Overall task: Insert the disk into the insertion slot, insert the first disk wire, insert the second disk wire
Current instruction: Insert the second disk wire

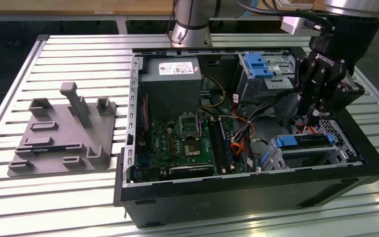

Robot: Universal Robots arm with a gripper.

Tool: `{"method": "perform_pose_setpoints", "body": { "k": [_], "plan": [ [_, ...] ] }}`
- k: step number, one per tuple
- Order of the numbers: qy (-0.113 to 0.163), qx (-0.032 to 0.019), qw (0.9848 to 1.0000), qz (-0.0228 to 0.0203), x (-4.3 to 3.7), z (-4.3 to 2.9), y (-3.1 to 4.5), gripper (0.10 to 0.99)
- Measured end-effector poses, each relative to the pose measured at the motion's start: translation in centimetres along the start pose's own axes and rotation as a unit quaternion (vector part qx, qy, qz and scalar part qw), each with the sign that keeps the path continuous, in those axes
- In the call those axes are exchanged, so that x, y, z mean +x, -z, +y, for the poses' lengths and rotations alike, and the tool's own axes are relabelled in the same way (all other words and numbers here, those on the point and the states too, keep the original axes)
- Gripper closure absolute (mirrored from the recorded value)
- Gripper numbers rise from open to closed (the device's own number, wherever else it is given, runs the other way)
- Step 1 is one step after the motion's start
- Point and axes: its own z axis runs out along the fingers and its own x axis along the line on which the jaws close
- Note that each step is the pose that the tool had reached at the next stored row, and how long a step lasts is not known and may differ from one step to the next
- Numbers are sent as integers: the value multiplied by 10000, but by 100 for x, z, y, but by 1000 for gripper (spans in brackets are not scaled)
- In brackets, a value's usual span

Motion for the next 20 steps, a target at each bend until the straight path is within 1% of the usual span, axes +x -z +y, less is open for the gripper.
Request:
{"method": "perform_pose_setpoints", "body": {
  "k": [6,20],
  "plan": [
    [6,2,10000,6,-23,1,-7,702],
    [71,22,10000,44,-53,0,-23,702]
  ]
}}
